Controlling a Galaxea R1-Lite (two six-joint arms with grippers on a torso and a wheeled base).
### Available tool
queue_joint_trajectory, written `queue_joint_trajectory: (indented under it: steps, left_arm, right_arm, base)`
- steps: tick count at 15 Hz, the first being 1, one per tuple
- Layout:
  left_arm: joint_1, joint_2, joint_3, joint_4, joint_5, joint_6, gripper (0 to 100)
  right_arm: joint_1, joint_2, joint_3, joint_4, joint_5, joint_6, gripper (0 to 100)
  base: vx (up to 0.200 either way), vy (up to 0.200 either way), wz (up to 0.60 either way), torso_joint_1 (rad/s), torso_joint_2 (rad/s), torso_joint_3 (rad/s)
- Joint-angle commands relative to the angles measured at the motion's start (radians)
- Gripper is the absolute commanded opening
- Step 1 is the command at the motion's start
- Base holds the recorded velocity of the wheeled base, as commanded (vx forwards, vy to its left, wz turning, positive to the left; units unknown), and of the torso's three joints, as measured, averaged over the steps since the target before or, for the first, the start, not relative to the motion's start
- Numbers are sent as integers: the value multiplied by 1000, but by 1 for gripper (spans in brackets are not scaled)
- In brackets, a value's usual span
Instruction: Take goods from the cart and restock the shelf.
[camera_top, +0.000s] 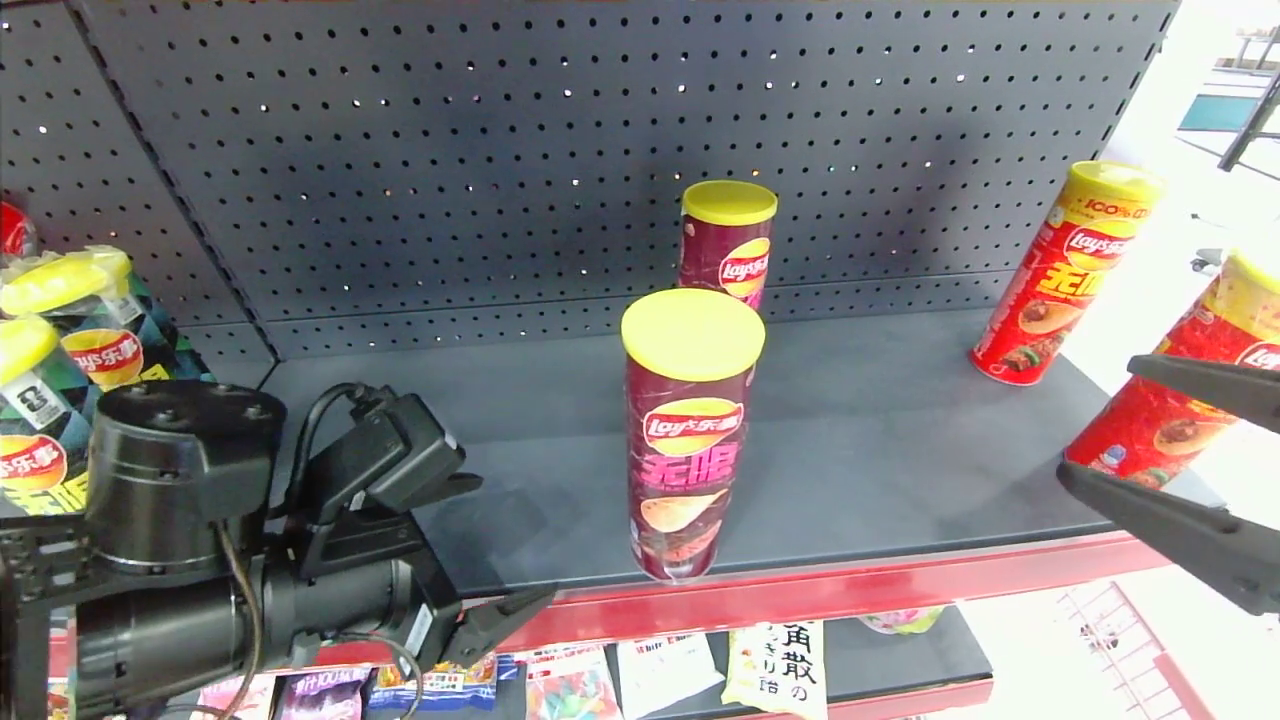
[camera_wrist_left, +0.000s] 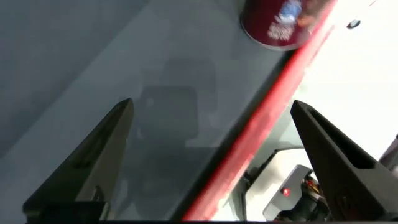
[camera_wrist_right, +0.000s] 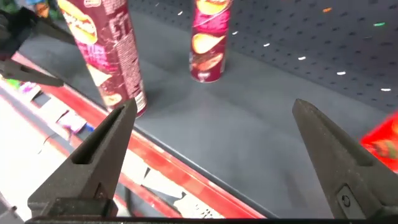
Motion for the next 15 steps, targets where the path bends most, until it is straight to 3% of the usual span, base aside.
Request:
queue_joint_trajectory:
  steps: [1, 7, 15]
  left_arm:
    - [-2, 66, -48, 0, 0, 0, 100]
    - [-18, 133, -116, -2, -3, 1, 100]
    - [-38, 166, -136, -2, -1, 0, 100]
  right_arm:
    - [-23, -49, 15, 3, 0, 3, 100]
    - [-55, -55, 10, 4, -1, 3, 100]
    - [-61, -54, -1, 4, -3, 4, 100]
  base:
    - [0, 0, 0, 0, 0, 0]
    - [0, 0, 0, 0, 0, 0]
    - [0, 0, 0, 0, 0, 0]
